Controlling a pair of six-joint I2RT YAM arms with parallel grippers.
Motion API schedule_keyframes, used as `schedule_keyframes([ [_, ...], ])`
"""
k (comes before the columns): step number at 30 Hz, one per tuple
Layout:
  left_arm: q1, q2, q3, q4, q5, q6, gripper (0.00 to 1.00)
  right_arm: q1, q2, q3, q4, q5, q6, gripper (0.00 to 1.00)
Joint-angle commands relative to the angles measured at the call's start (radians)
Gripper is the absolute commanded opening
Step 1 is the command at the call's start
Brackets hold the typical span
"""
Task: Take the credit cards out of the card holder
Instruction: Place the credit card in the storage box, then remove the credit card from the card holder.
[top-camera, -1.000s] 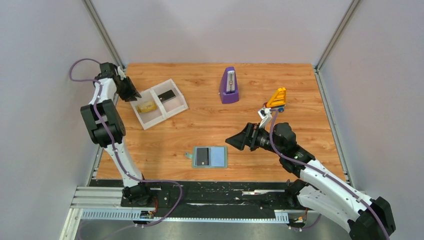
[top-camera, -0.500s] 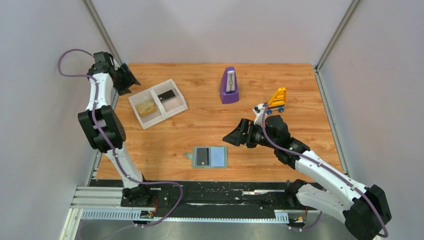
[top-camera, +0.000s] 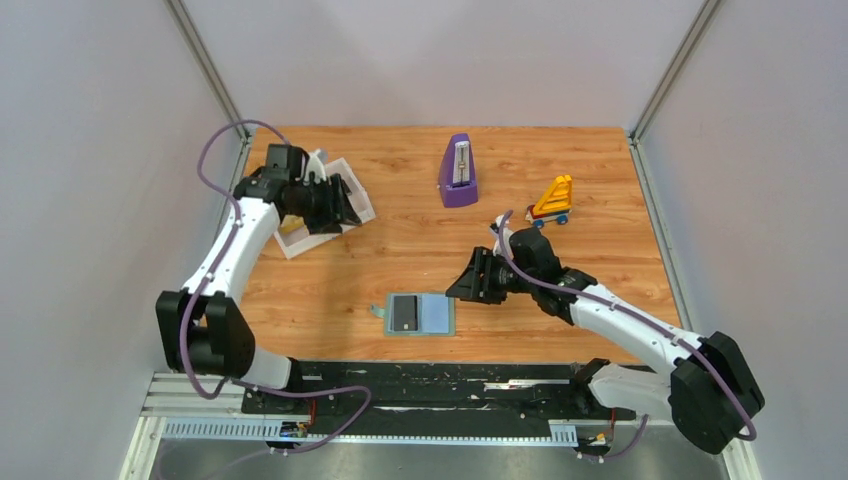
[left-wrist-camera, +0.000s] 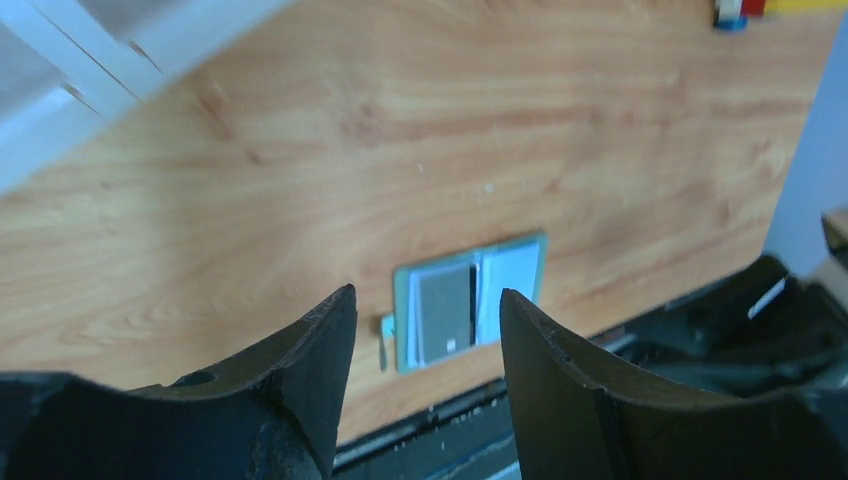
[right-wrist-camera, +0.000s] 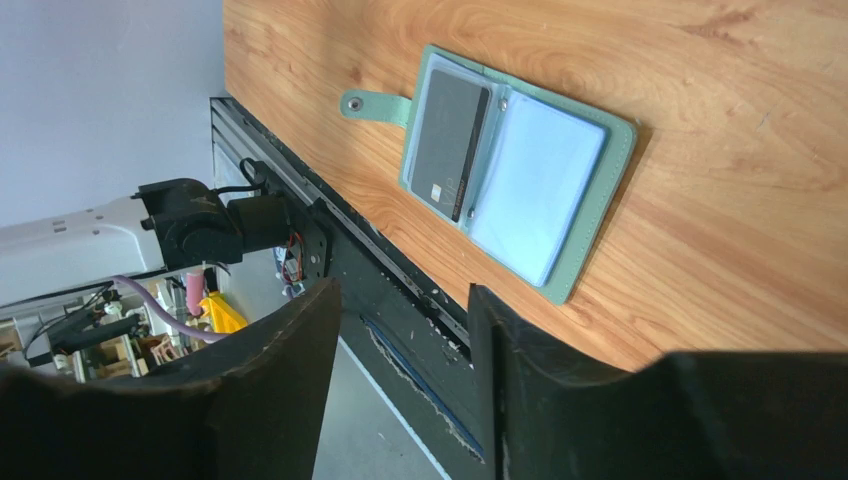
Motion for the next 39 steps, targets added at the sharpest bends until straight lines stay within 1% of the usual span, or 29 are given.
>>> schedule_keyframes([
  [1,-0.104,-0.131,-0.134,-0.001,0.050,0.024,0.62,0.004,0.051,0.042,0.023,-0.041,0.015,0.43],
  [2,-0.123,-0.145,-0.178,0.003,0.059,0.020,0.61,0.005,0.064,0.040,0.038,-0.045,0.020,0.41],
  [5,-0.190,-0.220,-0.273,0.060,0.084,-0.022,0.57,0.012,0.109,0.051,0.079,-0.052,0.033,0.39],
  [8,-0.220,-0.266,-0.394,0.144,0.099,-0.064,0.56,0.035,0.169,0.085,0.095,-0.042,0.037,0.38],
  [12,-0.247,-0.274,-0.489,0.194,0.106,-0.098,0.56,0.079,0.261,0.120,0.138,-0.027,0.051,0.37],
  [17,-0.266,-0.294,-0.575,0.237,0.071,-0.122,0.61,0.120,0.378,0.164,0.193,-0.007,0.053,0.38],
  [20,-0.276,-0.283,-0.608,0.275,0.065,-0.145,0.62,0.132,0.440,0.186,0.210,-0.018,0.054,0.37],
  [25,-0.303,-0.256,-0.673,0.344,0.035,-0.173,0.62,0.140,0.514,0.205,0.219,0.011,0.032,0.37],
  [33,-0.329,-0.185,-0.715,0.443,0.045,-0.198,0.59,0.140,0.598,0.227,0.222,0.008,0.007,0.35],
  [37,-0.342,-0.140,-0.721,0.486,0.059,-0.205,0.53,0.140,0.614,0.227,0.240,-0.001,0.001,0.33],
  [39,-0.347,-0.122,-0.727,0.499,0.059,-0.209,0.48,0.140,0.622,0.228,0.246,-0.013,-0.002,0.31],
])
